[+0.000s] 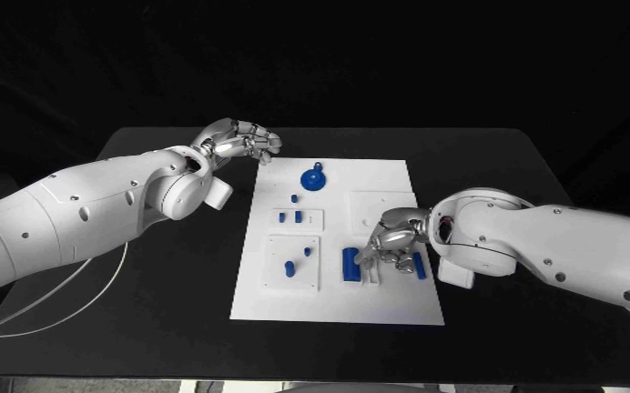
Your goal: Assemble the parts on the task board
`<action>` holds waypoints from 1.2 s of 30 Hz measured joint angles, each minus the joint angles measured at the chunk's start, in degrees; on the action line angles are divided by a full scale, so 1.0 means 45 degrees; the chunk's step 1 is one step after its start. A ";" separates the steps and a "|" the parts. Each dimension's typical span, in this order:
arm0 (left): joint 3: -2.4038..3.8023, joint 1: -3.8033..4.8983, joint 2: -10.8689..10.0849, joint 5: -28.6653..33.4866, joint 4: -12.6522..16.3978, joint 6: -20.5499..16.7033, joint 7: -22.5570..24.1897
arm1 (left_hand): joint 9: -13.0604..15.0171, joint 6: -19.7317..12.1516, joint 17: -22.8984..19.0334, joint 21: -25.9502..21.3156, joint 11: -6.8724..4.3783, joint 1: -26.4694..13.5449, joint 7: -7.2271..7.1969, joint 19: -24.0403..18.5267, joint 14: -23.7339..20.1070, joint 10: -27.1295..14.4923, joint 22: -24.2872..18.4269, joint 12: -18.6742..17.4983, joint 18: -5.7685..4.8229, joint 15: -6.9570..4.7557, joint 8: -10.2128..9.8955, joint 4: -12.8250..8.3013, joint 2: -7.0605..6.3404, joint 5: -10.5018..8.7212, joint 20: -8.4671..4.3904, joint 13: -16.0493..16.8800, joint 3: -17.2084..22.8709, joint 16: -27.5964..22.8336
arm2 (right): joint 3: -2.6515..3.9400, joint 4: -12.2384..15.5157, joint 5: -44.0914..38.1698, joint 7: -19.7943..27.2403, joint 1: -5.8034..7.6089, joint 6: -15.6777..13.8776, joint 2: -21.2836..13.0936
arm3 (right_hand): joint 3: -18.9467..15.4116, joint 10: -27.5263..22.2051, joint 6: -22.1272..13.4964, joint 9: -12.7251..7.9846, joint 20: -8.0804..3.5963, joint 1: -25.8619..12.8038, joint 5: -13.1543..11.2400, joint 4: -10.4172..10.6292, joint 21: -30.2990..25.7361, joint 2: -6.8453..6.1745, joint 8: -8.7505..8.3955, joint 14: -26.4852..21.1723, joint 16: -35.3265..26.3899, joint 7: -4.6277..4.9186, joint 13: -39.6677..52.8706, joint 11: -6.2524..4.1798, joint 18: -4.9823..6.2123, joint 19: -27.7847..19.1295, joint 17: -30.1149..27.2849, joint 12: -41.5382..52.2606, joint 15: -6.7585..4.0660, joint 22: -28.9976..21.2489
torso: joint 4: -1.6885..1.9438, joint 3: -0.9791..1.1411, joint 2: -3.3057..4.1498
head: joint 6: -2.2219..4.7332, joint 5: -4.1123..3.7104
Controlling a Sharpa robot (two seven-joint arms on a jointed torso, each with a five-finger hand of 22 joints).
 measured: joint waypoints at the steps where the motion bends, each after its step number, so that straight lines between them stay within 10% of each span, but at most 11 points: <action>1: 0.0000 0.0000 0.0004 0.0000 -0.0006 0.0002 0.0000 | 0.0000 0.0000 0.0000 0.0000 0.0000 0.0000 0.0000 0.0000 0.0000 0.0000 0.0000 0.0000 -0.0001 0.0000 0.0000 0.0000 0.0000 0.0000 0.0000 0.0000 0.0000 0.0000 | 0.0057 -0.0002 0.0114 0.0065 0.0087 0.0001 -0.0062 | -0.0026 0.0000 -0.0013 0.0000 0.0000 0.0000 0.0000 -0.0027 0.0000 0.0000 0.0000 0.0000 0.0000 0.0013 0.0004 0.0000 -0.0001 0.0000 0.0007 0.0000 0.0000 0.0000 | 0.0001 0.0000 0.0000 | 0.0011 -0.0012; 15: -0.0005 -0.0004 0.0089 0.0000 -0.0065 0.0024 0.0000 | -0.0012 0.0000 0.0012 0.0000 0.0000 0.0000 0.0000 0.0000 0.0000 0.0000 0.0011 0.0000 -0.0005 0.0000 0.0000 0.0000 0.0000 0.0000 0.0000 -0.0002 0.0000 0.0000 | 0.0373 -0.0784 0.0681 0.0296 0.0951 0.0914 -0.0888 | -0.0106 -0.0004 -0.0077 0.0028 0.0001 0.0152 0.0000 -0.0228 -0.0001 0.0049 0.0000 0.0000 -0.0049 -0.0012 0.0034 0.0003 0.0002 -0.0002 0.0020 -0.0045 0.0000 0.0000 | 0.0005 0.0000 -0.0001 | 0.0160 -0.0189; 23: -0.0008 -0.0011 0.0076 0.0000 -0.0057 0.0062 0.0000 | -0.0020 0.0000 0.0011 0.0000 0.0000 0.0000 0.0000 0.0000 -0.0001 0.0000 0.0010 0.0000 -0.0006 -0.0001 0.0029 0.0000 0.0000 0.0000 0.0000 -0.0004 0.0000 0.0000 | 0.0301 -0.0640 -0.0337 -0.0322 0.0934 0.2295 -0.1475 | 0.0014 -0.0025 -0.0099 0.0046 0.0021 0.0457 0.0000 -0.0416 -0.0002 0.0185 0.0000 0.0000 -0.0062 0.0008 0.0056 0.0022 0.0003 -0.0021 0.0033 -0.0048 0.0001 0.0000 | 0.0009 -0.0002 0.0009 | 0.0197 -0.0244; 36: -0.0008 -0.0012 0.0057 0.0001 -0.0049 0.0075 0.0005 | -0.0022 0.0000 0.0021 0.0000 0.0000 0.0000 0.0000 0.0000 -0.0001 0.0000 0.0020 0.0000 -0.0009 -0.0001 0.0051 0.0000 0.0000 0.0000 0.0000 -0.0005 0.0000 0.0000 | 0.0107 -0.0151 -0.2081 -0.1121 0.0893 0.2646 -0.2109 | 0.0062 -0.0026 -0.0100 0.0076 0.0023 0.0259 0.0000 -0.0103 -0.0003 0.0104 0.0000 0.0000 -0.0062 0.0008 0.0105 0.0024 0.0008 -0.0023 0.0064 -0.0097 0.0001 0.0000 | -0.0020 0.0010 0.0004 | 0.0168 -0.0339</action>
